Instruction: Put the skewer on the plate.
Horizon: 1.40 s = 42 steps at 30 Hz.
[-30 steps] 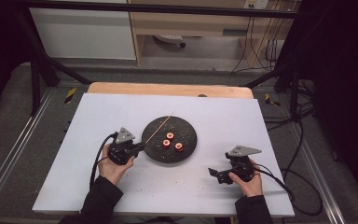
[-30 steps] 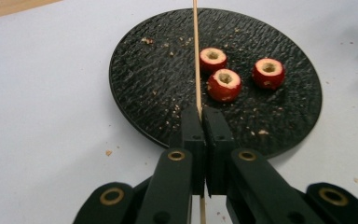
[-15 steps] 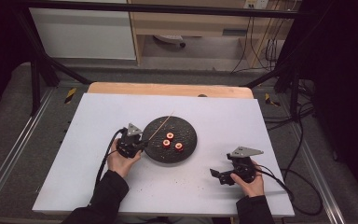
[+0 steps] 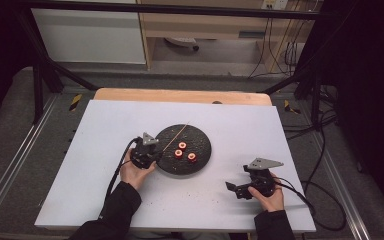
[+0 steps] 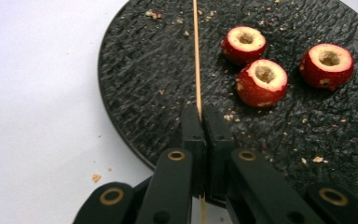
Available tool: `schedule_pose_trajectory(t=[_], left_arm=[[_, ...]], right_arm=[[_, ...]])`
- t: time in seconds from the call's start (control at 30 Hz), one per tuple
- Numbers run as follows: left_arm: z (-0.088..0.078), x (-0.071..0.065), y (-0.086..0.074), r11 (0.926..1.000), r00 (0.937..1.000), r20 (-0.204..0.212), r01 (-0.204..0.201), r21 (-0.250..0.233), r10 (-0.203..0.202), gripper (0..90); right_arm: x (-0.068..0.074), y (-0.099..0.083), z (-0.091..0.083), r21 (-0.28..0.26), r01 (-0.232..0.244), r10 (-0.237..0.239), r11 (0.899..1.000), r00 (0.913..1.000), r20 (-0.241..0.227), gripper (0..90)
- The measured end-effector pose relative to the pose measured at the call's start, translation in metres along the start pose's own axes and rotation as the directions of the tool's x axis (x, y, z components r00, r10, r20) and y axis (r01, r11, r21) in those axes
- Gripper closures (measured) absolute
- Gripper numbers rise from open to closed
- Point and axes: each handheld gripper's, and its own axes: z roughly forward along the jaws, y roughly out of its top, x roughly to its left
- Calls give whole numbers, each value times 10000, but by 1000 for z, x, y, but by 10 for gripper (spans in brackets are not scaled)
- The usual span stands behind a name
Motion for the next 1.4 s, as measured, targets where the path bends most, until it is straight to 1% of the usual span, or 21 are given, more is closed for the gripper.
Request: schedule_pose_trajectory(t=[0.07, 0.23, 0.37, 0.57, 0.67, 0.8, 0.9, 0.97, 1.03, 1.2, 1.3, 1.4], left_arm=[[2, -2, 0, 9999, 9998, -141, -124, 49, 124, 878], [6, -4, 0, 9996, 9998, -107, -178, 222, 180, 878], [6, -5, 0, 9993, 9994, -162, -289, 237, 293, 877], [4, -4, 0, 9993, 9994, -107, -319, 169, 321, 870], [1, -3, 1, 9994, 9994, -27, -334, 31, 334, 842], [-5, -3, 1, 9992, 9992, 114, -390, -91, 391, 763], [-12, -1, 0, 9987, 9987, 256, -426, -277, 433, 696], [-17, 0, -2, 9985, 9982, 428, -399, -379, 415, 642], [-22, 2, -4, 9976, 9969, 519, -570, -384, 590, 591], [-35, 6, -11, 9951, 9927, 868, -794, -584, 843, 472], [-42, 9, -18, 9932, 9902, 945, -974, -632, 1031, 388], [-49, 12, -26, 9927, 9874, 1080, -1113, -456, 1156, 308]], right_arm=[[0, 0, 0, -1, -1, 1, 10000, 10000, 4, 20], [0, 0, 0, -9, -21, 21, 10000, 10000, -16, 21], [0, 0, 0, -33, -28, 28, 10000, 10000, -14, 21], [0, 0, 0, 0, -57, 57, 10000, 10000, -39, 22], [0, 0, 0, -15, -47, 46, 10000, 10000, -34, 22], [0, 0, 0, -22, -80, 80, 10000, 10000, -29, 22], [0, 0, 0, -54, -95, 95, 9999, 10000, -7, 23], [0, 1, -1, -68, -84, 84, 9999, 10000, 11, 22], [0, 1, -1, -67, -123, 123, 9999, 9999, -12, 22], [0, 1, -1, -57, -123, 124, 9999, 9999, 6, 20], [0, 1, -1, -76, -162, 161, 9998, 9999, -19, 20], [0, 1, -1, -48, -168, 168, 9998, 9999, -3, 19]])
